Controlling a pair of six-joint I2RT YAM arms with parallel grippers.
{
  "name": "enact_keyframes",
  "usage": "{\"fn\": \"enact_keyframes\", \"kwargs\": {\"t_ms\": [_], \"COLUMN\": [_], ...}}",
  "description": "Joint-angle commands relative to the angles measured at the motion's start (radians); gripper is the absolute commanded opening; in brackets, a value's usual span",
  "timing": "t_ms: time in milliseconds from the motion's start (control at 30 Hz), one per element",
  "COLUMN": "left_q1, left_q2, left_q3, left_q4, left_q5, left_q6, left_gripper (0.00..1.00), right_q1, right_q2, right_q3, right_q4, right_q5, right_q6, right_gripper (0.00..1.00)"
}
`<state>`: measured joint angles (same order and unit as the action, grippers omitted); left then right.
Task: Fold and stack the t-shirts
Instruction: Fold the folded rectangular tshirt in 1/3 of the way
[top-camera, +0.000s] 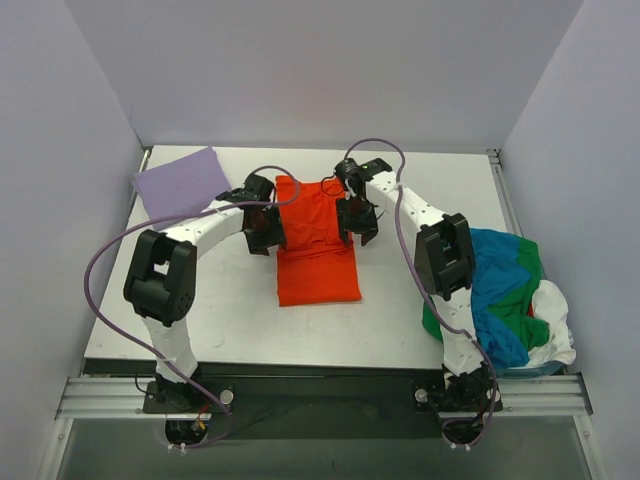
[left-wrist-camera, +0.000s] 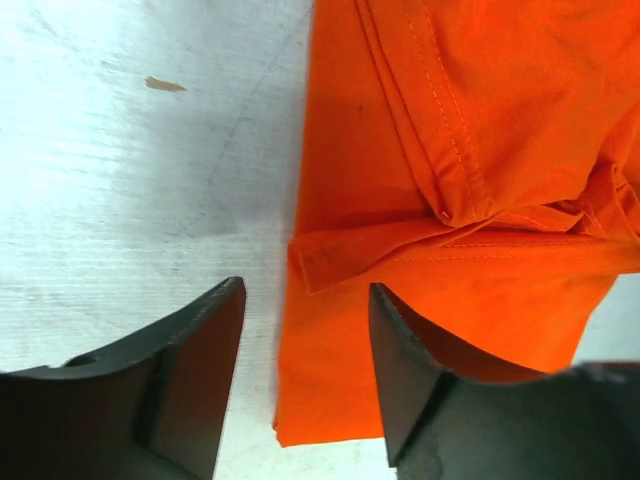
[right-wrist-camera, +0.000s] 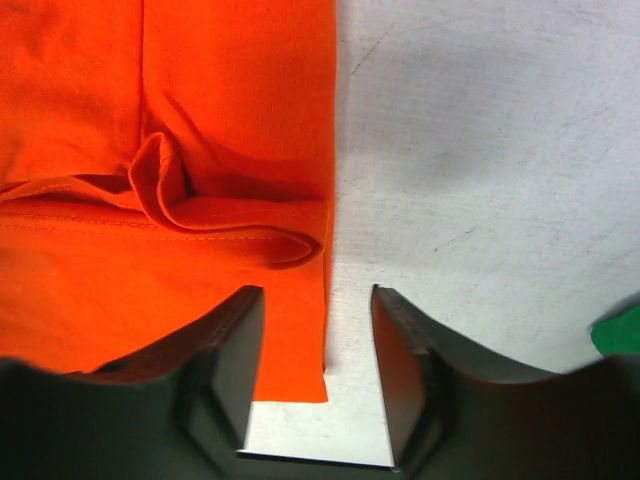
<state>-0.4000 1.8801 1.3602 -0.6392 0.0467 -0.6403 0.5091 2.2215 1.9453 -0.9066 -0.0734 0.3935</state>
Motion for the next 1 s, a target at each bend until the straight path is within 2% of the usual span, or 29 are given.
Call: {"fn": "enact_keyframes", "kwargs": {"t_ms": [0,100,267,467,633,967], "left_q1": [0.006,-0.005,-0.034,-0.071,-0.129,-0.163], "left_q2": [-0.088,-0.160,-0.292,-0.394,-0.426,-0.375], "left_q3": [-0.001,-0.044,-0.168,-0.373,-0.424,-0.484], "left_q4": [0.015,0.033,0.081,0.131,0.147,0.180], "left_q5": [-0.062,-0.080,-0.051,-0.013,-0.021,-0.030], "left_q6": [-0.005,-0.004,-0.007,-0.058,-0.096,-0.121], "left_gripper": [0.65,0.71,0.73,0.72,0.70,0.70], "right_q1": [-0.009,-0.014,-0.012,0.000,0.012,0.020], "right_q2": [-0.029,-0.078,-0.204,-0.344,-0.398,-0.347], "right_q3": [0.026,-0.003,-0.141,-0.445,-0.630,-0.700], "right_q4": [-0.054,-0.054,-0.014,0.109,0.193,0.275], "right_q5": [-0.011,-0.012,-0.077,-0.192,-0.239,-0.258], "right_q6": [-0.018,-0.022,-0.010,0.042,0.090,0.111], "right_gripper": [0.49,0.50,0.49,0.43,0.38,0.37]}}
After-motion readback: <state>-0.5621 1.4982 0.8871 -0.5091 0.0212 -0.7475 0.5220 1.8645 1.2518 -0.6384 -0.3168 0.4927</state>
